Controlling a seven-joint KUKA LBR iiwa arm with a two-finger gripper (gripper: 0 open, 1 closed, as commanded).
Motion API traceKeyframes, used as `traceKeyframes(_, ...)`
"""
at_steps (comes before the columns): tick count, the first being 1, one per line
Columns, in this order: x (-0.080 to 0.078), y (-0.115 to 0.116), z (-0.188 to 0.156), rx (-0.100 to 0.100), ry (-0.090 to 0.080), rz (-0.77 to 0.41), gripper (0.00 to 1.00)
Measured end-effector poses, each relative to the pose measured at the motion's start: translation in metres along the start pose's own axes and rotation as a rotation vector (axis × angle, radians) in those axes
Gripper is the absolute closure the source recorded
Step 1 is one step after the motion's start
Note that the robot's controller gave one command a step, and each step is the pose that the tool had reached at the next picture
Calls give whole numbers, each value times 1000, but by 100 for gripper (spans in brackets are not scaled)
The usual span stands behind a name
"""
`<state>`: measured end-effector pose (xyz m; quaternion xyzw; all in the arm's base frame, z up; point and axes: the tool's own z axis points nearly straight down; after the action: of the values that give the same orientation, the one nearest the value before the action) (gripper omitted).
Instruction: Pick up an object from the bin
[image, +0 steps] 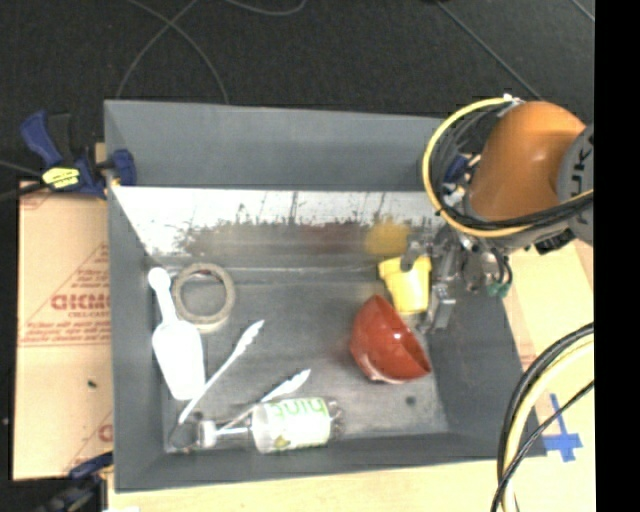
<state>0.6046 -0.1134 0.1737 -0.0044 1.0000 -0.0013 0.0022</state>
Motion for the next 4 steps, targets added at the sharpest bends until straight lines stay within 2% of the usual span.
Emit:
traceKeyframes(1,0,0,0,0,0,0,0)
traceKeyframes(2,7,3,-14,-2,10,-4,0)
traceKeyframes(3,0,6,-50,0,0,-406,0)
traceKeyframes(4,1,7,-56,-1,-3,-332,0)
